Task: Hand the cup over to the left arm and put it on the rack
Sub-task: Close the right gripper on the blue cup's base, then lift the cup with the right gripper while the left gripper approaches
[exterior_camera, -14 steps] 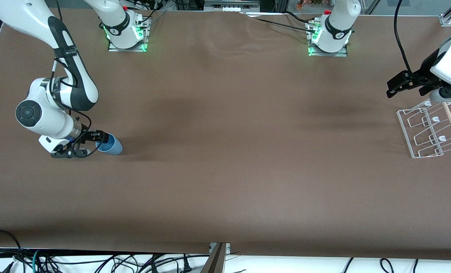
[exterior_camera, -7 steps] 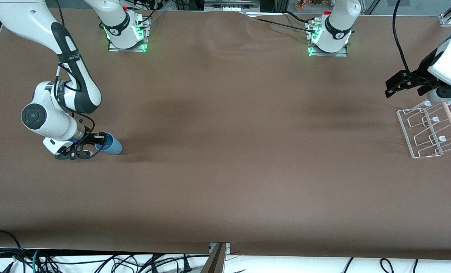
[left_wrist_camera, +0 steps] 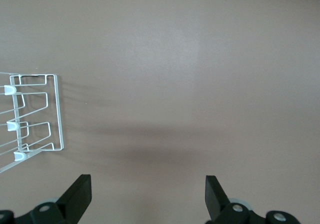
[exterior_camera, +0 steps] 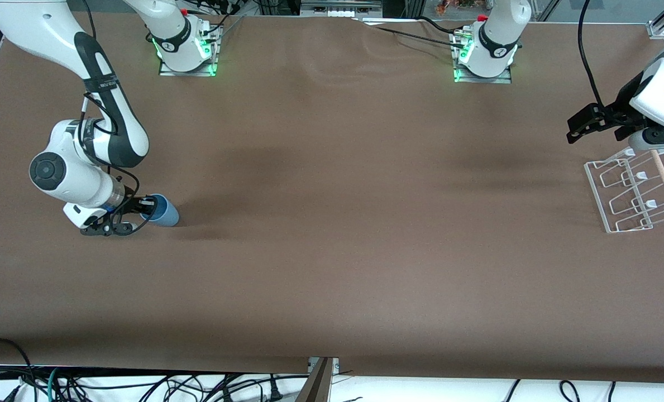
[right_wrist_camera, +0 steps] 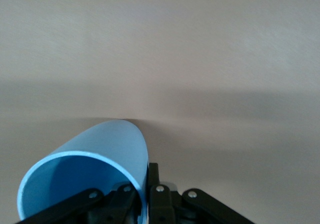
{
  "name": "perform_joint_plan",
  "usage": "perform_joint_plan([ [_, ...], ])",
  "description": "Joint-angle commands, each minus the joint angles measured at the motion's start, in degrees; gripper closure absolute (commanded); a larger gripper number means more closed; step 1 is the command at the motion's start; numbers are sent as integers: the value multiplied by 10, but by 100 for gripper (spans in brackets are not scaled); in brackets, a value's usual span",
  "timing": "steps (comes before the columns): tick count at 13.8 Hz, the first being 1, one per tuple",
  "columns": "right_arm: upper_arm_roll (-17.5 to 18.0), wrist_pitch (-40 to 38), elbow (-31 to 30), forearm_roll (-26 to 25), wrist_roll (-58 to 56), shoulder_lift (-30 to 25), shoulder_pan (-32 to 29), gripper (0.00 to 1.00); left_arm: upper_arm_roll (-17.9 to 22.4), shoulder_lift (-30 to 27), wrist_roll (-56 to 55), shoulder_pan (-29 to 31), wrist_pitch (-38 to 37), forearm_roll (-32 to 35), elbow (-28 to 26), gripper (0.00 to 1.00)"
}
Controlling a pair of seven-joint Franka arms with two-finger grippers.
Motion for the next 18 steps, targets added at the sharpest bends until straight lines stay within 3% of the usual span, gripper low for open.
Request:
perform_joint_plan([
  [1,56,-45,54,57,-3,-5,0,100,-3,-2,-1,3,-10,-9,7,0],
  [3,97,-88,105,128,3,0,8,100,-3,-1,-1,3,-10,-9,7,0],
  [5,112,-93,129,189,47,6,31,100,-3,-1,-1,3,-10,-9,8,0],
  [10,120,-94,211,214,122,36,120,100,-3,0,0,4,-8,-10,7,0],
  [13,136,-89,249,314,175,59,142,100,-2,11,6,1,4,-21,8,0],
  [18,137,-83,331,381,223,105,194,100,-4,37,6,-6,4,-94,39,0],
])
